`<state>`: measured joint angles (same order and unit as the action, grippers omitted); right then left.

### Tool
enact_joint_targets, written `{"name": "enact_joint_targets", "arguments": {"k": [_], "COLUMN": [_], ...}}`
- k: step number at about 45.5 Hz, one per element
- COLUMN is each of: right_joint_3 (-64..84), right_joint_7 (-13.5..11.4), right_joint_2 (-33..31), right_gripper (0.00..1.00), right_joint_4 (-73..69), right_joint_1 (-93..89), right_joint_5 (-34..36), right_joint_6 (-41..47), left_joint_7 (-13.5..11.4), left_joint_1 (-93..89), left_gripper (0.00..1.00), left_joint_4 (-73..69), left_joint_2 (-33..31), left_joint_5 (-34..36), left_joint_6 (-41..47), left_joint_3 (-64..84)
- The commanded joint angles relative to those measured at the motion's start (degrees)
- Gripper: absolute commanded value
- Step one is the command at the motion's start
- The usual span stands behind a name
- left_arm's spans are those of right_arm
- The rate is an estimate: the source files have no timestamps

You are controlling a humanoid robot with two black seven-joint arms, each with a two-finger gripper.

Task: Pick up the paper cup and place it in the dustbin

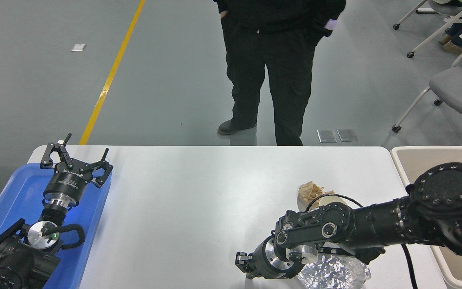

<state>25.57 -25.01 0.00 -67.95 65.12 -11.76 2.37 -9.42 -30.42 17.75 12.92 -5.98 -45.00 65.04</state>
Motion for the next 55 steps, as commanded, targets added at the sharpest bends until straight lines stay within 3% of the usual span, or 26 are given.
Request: {"name": "enact_joint_targets", "arguments": {"k": [1, 55], "right_joint_3": [0.00, -1.58], "right_joint_7": [-0.03, -0.03], "right_joint_2": [0.00, 0.00], "right_gripper": [0.00, 0.00], "right_joint_4": [0.02, 0.28], "right_joint_1": [-0.08, -0.96], "right_joint_5": [-0.01, -0.45], "right_joint_6": [0.00, 0.00], "left_joint_7": [0.01, 0.10], "left_joint_1": [0.01, -0.17], "left_gripper": [0.99, 0.99], "left_joint_4": [0.00, 0.00], "left_joint_2": [0.00, 0.00], "left_joint_5": [0.00, 0.00], "left_joint_6": [0.00, 0.00], "left_joint_3": [0.00, -0.18]}}
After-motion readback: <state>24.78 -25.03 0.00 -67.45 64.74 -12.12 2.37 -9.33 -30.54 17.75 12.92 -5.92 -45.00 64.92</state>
